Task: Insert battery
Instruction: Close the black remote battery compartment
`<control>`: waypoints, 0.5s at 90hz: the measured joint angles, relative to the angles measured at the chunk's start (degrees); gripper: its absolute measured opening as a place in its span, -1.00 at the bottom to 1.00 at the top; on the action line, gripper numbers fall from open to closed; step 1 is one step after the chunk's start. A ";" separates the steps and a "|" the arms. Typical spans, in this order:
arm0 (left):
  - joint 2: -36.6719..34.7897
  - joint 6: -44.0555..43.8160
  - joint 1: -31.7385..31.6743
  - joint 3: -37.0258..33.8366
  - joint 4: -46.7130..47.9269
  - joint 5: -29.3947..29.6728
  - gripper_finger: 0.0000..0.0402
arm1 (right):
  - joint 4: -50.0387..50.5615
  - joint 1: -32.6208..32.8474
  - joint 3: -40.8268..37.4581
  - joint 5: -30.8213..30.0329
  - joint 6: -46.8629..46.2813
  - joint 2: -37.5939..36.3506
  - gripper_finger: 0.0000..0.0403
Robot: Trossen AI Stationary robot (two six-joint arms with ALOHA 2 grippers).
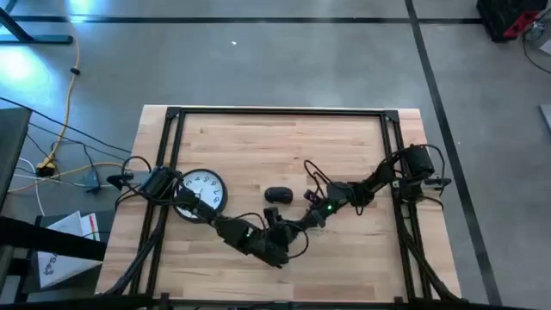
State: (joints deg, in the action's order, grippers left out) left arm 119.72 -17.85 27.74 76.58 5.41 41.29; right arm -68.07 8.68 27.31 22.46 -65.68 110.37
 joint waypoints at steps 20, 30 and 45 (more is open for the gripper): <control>0.01 1.88 -0.80 0.00 -0.15 -0.32 0.27 | -0.02 1.09 0.02 -1.42 -1.69 0.00 -1.00; 0.02 2.48 -0.80 0.00 -0.20 -0.30 0.27 | -0.02 1.12 0.02 -2.44 -2.44 0.00 -1.00; 0.01 0.06 -1.29 0.00 -0.12 -3.06 0.27 | -0.02 1.12 0.02 -2.80 -2.46 0.00 -1.00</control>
State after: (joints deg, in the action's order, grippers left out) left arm 119.74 -17.79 26.46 76.58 5.29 38.23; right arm -68.10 9.80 27.33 19.66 -68.14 110.37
